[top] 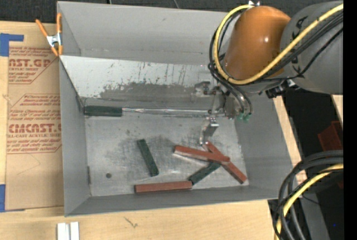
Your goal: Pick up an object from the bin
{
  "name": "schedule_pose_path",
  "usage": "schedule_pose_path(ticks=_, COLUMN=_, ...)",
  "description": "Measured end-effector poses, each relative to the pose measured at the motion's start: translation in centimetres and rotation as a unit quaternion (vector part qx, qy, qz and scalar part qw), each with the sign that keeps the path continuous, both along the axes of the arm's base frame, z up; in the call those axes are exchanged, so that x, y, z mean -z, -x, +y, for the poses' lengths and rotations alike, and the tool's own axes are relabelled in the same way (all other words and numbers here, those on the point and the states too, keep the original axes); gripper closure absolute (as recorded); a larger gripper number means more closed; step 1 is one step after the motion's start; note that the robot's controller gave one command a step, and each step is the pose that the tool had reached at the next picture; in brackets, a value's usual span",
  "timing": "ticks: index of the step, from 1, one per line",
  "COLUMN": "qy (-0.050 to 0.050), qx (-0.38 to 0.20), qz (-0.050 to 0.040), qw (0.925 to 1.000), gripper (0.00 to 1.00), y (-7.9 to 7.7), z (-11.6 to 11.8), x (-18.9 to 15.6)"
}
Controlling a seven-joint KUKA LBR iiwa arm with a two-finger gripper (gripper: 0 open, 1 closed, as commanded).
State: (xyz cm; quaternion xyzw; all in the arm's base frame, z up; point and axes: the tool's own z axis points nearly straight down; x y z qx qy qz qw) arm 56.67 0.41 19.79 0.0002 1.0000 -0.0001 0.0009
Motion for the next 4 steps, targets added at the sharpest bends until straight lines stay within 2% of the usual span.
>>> schedule_pose_path(ticks=1, qy=0.0, qx=-0.029, qz=0.005, qw=0.9996, gripper=1.0, y=2.7, z=0.3, x=12.6)
schedule_pose_path(ticks=2, qy=0.0, qx=-0.029, qz=0.0046, qw=0.9996, gripper=1.0, y=2.7, z=0.3, x=12.6)
schedule_pose_path(ticks=3, qy=0.0, qx=-0.053, qz=-0.0001, qw=0.9986, gripper=1.0, y=3.0, z=0.1, x=0.0)
schedule_pose_path(ticks=4, qy=0.0, qx=-0.053, qz=-0.0001, qw=0.9986, gripper=1.0, y=3.0, z=0.1, x=0.0)
